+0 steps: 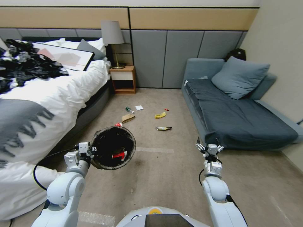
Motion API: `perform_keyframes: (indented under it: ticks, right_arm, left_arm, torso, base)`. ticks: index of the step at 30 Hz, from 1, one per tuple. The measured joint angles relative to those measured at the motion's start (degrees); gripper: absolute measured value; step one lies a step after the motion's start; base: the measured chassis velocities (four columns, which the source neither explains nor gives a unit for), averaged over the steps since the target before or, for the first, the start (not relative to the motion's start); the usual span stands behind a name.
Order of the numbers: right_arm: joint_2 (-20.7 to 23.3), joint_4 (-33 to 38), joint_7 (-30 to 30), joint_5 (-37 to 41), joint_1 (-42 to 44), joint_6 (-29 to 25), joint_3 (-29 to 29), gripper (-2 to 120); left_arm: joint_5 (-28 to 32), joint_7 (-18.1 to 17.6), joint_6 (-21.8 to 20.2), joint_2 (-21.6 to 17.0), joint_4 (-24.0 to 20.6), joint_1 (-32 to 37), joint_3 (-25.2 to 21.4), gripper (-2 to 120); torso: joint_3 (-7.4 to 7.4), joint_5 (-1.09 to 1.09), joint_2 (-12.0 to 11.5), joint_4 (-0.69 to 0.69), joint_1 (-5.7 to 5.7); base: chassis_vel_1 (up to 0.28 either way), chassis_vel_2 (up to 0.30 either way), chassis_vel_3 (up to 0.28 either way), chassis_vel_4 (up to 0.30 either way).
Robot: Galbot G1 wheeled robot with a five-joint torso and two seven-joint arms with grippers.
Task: Pick up the trash bin, then pick up the garbage from the floor and place it into the trash bin.
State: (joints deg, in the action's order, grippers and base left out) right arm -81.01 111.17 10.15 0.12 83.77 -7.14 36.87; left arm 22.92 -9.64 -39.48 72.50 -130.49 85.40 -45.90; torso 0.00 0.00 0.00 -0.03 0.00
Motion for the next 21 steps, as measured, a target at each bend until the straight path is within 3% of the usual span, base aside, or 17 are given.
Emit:
perform_keyframes:
  ticks: [12,21]
  right_arm:
    - [-0.04,-0.26,-0.34,0.23,0.3,-0.47,-0.61,100]
    - [0.27,-0.82,-0.34,0.18,-0.15,-0.1,-1.24,100]
  left_arm:
    - [-0.86,0.54,0.07,0.09,-0.58,0.71,0.16,0]
    - [-1.26,0.63,0.06,-0.27,-0.62,0.68,0.15,0]
  torso:
    - [0.0,0.0,0.0,0.03,0.0]
    - [0.0,0.01,0.0,0.02,0.0]
  base:
    - [-0.039,0.045,0.037,-0.043]
    - [-0.2,0.206,0.219,-0.209]
